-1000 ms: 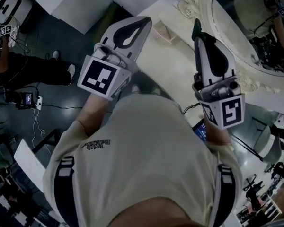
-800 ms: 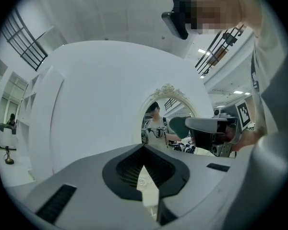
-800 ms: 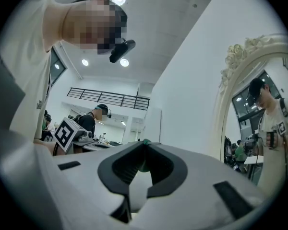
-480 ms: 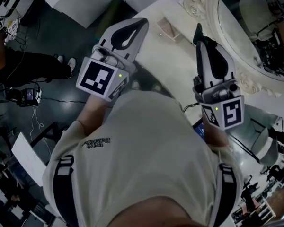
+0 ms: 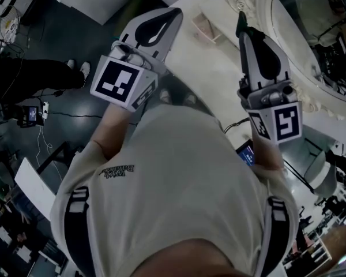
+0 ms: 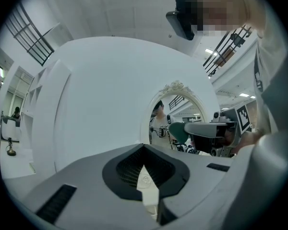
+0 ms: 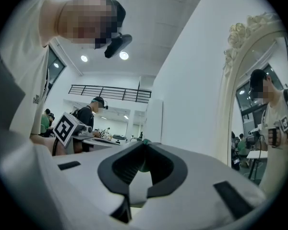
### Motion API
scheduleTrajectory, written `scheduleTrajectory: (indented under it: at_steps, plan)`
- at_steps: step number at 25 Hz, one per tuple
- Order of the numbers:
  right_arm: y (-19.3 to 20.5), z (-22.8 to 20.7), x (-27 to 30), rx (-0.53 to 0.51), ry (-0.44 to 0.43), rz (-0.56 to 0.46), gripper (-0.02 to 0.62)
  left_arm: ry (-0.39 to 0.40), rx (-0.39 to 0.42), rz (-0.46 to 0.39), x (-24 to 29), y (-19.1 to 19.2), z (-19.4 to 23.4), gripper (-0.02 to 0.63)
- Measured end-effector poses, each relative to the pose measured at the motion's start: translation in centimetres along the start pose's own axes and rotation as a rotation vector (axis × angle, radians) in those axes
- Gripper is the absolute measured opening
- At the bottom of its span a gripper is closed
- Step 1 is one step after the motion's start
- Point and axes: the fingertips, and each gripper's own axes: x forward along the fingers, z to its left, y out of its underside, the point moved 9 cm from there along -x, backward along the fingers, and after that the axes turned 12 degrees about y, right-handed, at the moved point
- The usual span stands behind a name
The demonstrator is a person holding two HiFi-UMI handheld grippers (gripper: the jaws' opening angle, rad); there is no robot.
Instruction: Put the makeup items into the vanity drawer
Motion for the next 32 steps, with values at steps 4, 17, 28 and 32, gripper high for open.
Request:
scheduleTrajectory:
  at_steps: [4,17,28,32]
  plan:
    - [1.9,-0.7,2.7,0.002,-0.013,0.052,0.018,0.008,-0.017,0.021,1.7,1.5,1.8,0.014]
    - [13.6,-3.4,11.3,0.015,-0.022,0.327,0.018,0.022,-0.137,0.227,8.2,12.2,8.0,0.014]
    - [24.3,-3.3,15.2,0.007,-0.019,0.573,0.018,0.047,-0.266,0.467,10.9,24.5,11.6,0.014]
    - [27.5,-3.2,15.7,0.002,-0.02,0.654,0.018,0.06,-0.293,0.524,11.5,27.9,11.8,0.014]
